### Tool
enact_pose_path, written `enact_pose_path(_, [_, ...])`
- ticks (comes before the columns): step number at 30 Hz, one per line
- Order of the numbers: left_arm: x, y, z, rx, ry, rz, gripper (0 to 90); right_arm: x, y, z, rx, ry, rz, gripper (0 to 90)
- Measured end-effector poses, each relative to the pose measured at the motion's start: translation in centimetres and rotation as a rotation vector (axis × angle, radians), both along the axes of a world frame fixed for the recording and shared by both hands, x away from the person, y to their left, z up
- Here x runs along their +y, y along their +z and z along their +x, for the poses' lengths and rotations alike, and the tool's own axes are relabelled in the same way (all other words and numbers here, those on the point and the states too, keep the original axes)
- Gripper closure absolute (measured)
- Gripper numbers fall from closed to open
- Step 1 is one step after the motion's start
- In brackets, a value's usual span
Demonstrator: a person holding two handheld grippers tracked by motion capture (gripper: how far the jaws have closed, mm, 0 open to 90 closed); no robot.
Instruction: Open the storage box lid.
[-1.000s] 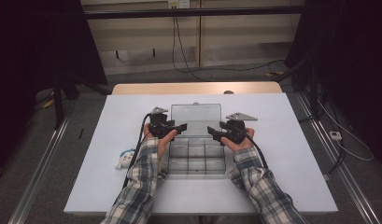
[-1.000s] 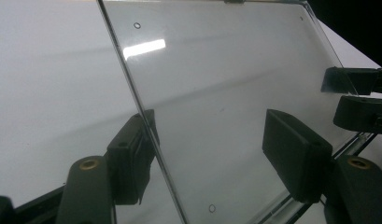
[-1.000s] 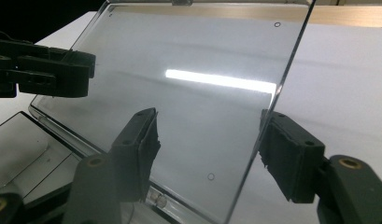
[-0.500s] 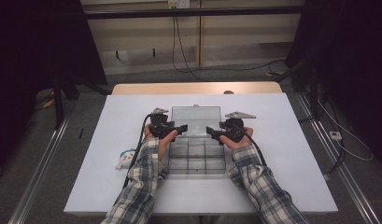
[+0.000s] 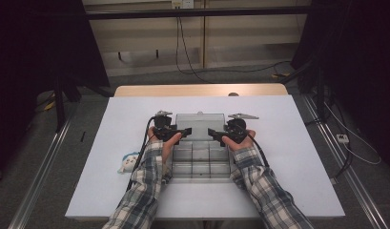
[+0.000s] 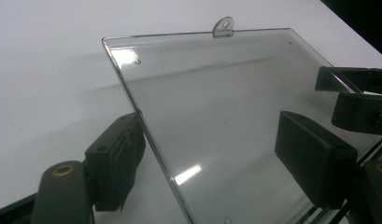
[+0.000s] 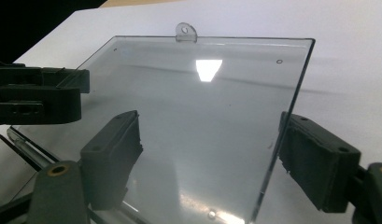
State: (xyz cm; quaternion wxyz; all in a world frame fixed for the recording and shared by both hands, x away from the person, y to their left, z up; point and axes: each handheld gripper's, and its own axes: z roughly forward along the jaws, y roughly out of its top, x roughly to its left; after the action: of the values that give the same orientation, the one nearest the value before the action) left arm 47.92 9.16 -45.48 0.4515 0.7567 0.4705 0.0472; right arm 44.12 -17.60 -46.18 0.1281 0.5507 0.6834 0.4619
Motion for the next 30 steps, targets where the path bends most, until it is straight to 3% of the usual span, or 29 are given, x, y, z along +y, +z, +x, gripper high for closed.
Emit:
enact_pose_path(21, [-0.20,-0.58,0.37,0.056,0.001,-0.017,17.2,0.05,-0.45,0.14,0.050,-0.012,0.030,17.1])
enact_pose_path(30, [-0.13,-0.50,0.32,0.063,0.003,0.003,15.4,0.12,-0.46,0.10,0.061,-0.014,0.034,16.1])
